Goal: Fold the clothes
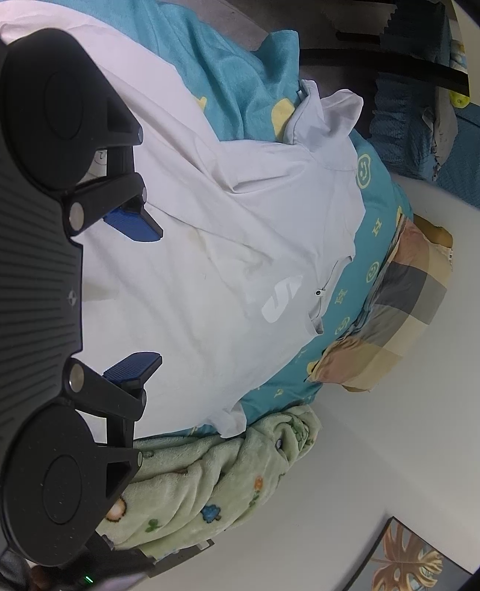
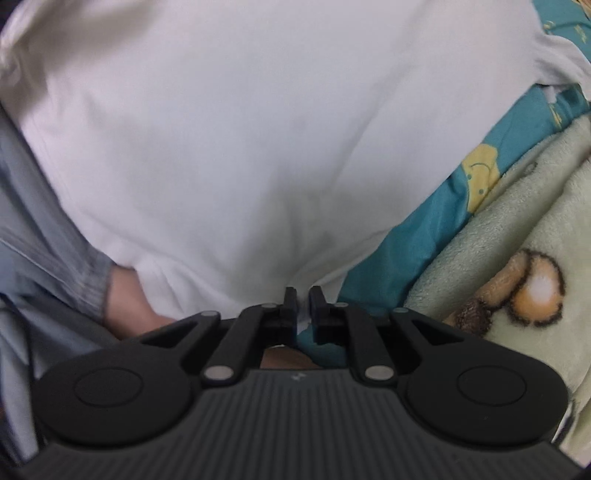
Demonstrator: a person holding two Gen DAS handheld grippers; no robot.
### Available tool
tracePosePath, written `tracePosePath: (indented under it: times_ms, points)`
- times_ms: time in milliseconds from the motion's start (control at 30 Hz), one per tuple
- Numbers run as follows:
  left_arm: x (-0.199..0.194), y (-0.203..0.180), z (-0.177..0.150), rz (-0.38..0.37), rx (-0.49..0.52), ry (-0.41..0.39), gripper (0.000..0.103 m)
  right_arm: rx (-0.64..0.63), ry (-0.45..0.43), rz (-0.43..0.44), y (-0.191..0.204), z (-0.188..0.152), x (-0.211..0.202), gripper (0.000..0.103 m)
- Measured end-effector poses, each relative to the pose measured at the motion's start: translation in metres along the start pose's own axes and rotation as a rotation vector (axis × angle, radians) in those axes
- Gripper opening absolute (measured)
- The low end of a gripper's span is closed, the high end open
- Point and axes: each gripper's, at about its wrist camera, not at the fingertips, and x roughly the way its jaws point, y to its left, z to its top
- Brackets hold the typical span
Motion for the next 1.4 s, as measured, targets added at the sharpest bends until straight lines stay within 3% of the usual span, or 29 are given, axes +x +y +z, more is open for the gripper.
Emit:
tracePosePath:
  times_ms: [100, 167, 267, 333, 433, 633, 800, 967, 1100, 1167, 1200, 1233, 1267, 1400]
  points:
    - [0.002, -0.002, 0.004, 0.007, 0.019, -0.006, 0.069, 0.049, -0.108, 0.045, -0.015, 0.000, -0.026, 0.026]
    - [0.004, -0.004, 0.006, 0.019, 0.031, -0.016, 0.070, 0.102, -0.188, 0.082, -0.030, 0.002, -0.043, 0.042]
    - [0.008, -0.007, 0.009, 0.029, 0.047, -0.023, 0.072, 0.204, -0.311, 0.134, -0.061, 0.007, -0.058, 0.055]
    - [0.012, -0.009, 0.010, 0.039, 0.059, -0.024, 0.073, 0.282, -0.391, 0.148, -0.085, 0.013, -0.061, 0.055]
    - [0.021, -0.012, 0.013, 0.044, 0.072, -0.026, 0.073, 0.430, -0.491, 0.075, -0.132, 0.029, -0.040, 0.055]
    - [0.049, -0.002, 0.024, 0.033, 0.012, -0.021, 0.073, 0.855, -0.754, 0.084, -0.233, 0.070, -0.007, 0.055]
    - [0.073, 0.011, 0.027, 0.025, -0.049, 0.017, 0.073, 1.182, -0.817, 0.204, -0.298, 0.078, 0.040, 0.055]
    - [0.088, 0.019, 0.032, -0.003, -0.078, 0.034, 0.072, 1.338, -0.898, 0.308, -0.326, 0.081, 0.074, 0.065]
    - [0.097, 0.026, 0.032, -0.007, -0.101, 0.041, 0.072, 1.409, -0.986, 0.353, -0.336, 0.083, 0.088, 0.065]
    - [0.101, 0.030, 0.033, -0.007, -0.118, 0.047, 0.072, 1.395, -1.006, 0.290, -0.333, 0.085, 0.084, 0.063]
    - [0.102, 0.032, 0.033, -0.009, -0.126, 0.047, 0.072, 1.385, -1.006, 0.261, -0.330, 0.086, 0.082, 0.057]
    - [0.102, 0.033, 0.034, -0.011, -0.130, 0.045, 0.071, 1.376, -1.006, 0.232, -0.327, 0.087, 0.080, 0.028]
    - [0.102, 0.033, 0.034, -0.011, -0.130, 0.040, 0.071, 1.366, -1.005, 0.203, -0.325, 0.088, 0.078, 0.010]
    - [0.094, 0.030, 0.037, -0.009, -0.122, 0.005, 0.071, 1.314, -1.032, 0.084, -0.312, 0.090, 0.062, 0.009]
